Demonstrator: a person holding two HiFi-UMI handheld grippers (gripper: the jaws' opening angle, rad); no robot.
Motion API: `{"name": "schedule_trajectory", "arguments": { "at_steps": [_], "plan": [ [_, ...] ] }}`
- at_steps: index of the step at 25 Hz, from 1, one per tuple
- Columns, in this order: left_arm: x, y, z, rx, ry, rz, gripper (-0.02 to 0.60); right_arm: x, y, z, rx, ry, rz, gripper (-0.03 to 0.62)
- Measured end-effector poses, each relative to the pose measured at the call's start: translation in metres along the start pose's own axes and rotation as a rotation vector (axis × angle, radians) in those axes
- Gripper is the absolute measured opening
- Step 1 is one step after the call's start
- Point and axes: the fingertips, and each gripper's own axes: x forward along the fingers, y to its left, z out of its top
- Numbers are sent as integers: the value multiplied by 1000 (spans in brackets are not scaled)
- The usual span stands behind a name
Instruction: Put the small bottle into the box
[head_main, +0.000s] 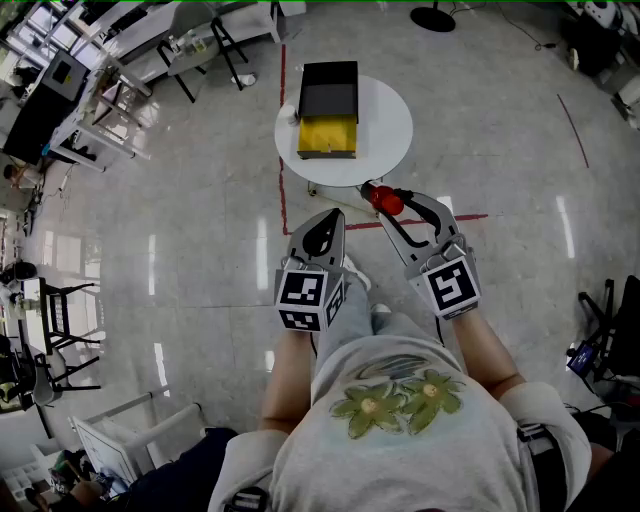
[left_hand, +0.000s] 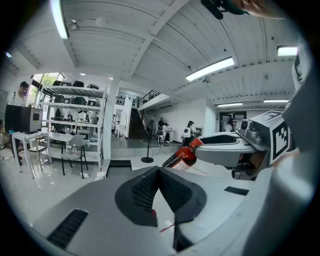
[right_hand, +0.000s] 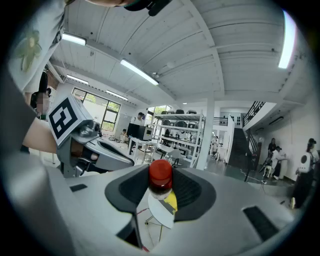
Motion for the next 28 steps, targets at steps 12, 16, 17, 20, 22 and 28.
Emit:
{"name": "schedule_trajectory", "arguments": {
  "at_steps": [12,16,17,20,22,28],
  "plan": [
    [36,27,7,-9,5,-14,0,40,-23,2,-19,11,6,147],
    [62,51,11,0,19,-26,0,72,-39,1,-11,25,7,147],
    [69,58,12,-2,22,-28,0,81,-45,0,-10,29,6,147],
    [92,82,17,-14,27,-36,0,111,-59,0,-4,37,4,147],
    [107,98,21,-16,28,-42,0,130,-67,0,1,43,0,147],
    [139,144,42,-12,25,-65,0,185,-89,6,15,64,-24,147]
  ]
}}
